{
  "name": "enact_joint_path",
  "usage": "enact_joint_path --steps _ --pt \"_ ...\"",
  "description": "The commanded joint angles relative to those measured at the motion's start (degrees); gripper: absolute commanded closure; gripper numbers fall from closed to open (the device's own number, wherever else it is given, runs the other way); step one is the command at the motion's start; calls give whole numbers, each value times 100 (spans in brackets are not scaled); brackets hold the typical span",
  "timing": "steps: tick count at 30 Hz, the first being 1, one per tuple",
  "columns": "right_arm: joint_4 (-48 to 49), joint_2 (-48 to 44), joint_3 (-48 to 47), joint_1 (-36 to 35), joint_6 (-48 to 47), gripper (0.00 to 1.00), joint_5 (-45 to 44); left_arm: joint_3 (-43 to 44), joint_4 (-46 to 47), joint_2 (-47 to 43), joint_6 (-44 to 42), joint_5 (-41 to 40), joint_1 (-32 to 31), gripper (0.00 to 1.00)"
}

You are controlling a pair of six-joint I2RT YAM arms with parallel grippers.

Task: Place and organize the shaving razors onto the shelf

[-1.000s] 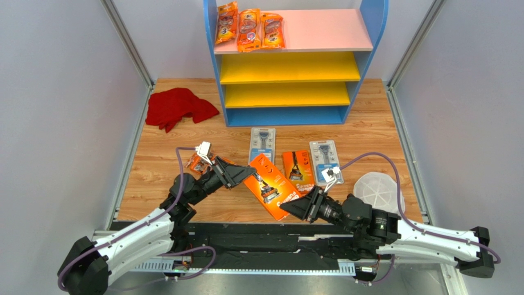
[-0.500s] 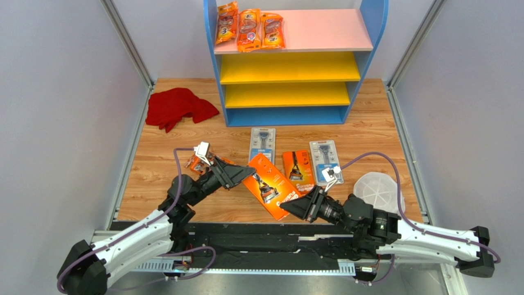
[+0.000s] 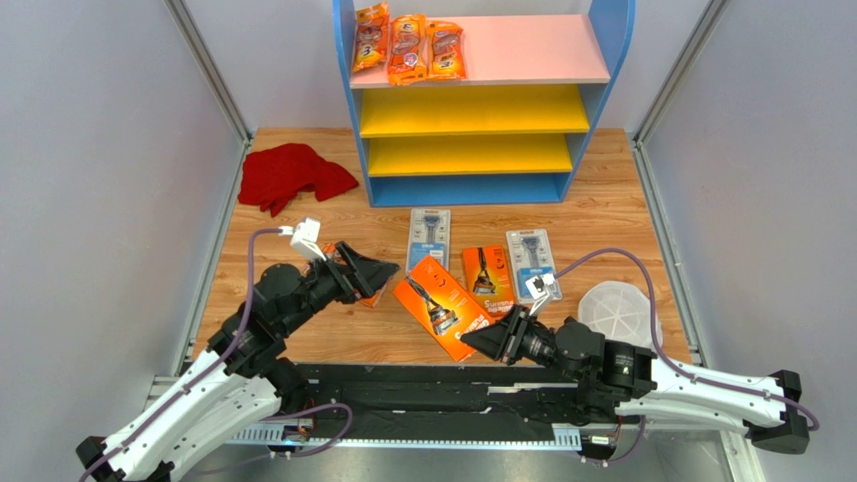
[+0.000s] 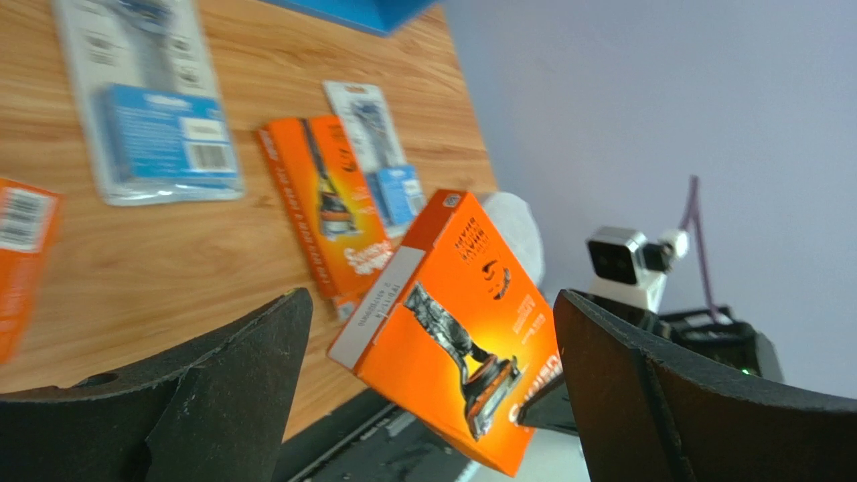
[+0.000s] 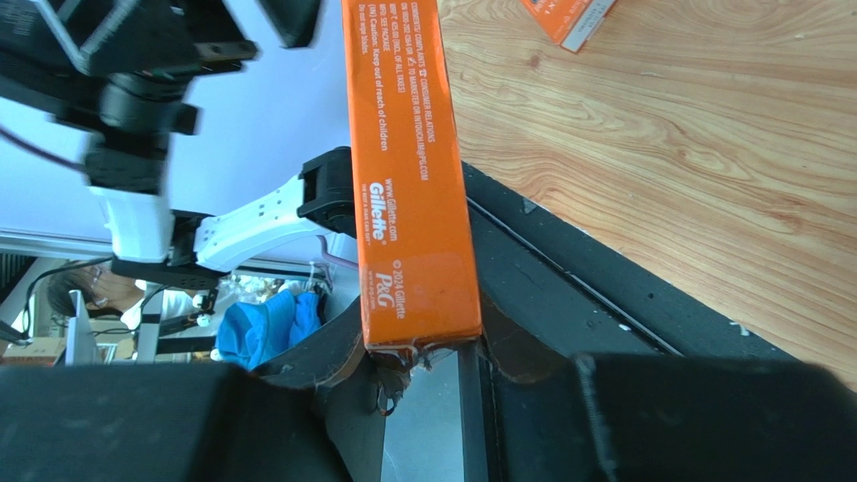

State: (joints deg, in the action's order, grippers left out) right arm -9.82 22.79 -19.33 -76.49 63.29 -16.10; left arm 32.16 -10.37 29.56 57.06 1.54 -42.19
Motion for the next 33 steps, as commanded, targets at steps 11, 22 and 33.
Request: enact_joint_path --steps 11,22,33 --pt "-291 384 -782 -33 -238 100 -473 915 -3726 323 -327 -2167 1 1" --pt "-239 1148 -1695 20 -623 100 -1000 510 -3700 138 -265 -1912 -8 1" --pt "-274 2634 -3821 880 -1318 100 193 203 -3533 190 -292 -1517 1 1"
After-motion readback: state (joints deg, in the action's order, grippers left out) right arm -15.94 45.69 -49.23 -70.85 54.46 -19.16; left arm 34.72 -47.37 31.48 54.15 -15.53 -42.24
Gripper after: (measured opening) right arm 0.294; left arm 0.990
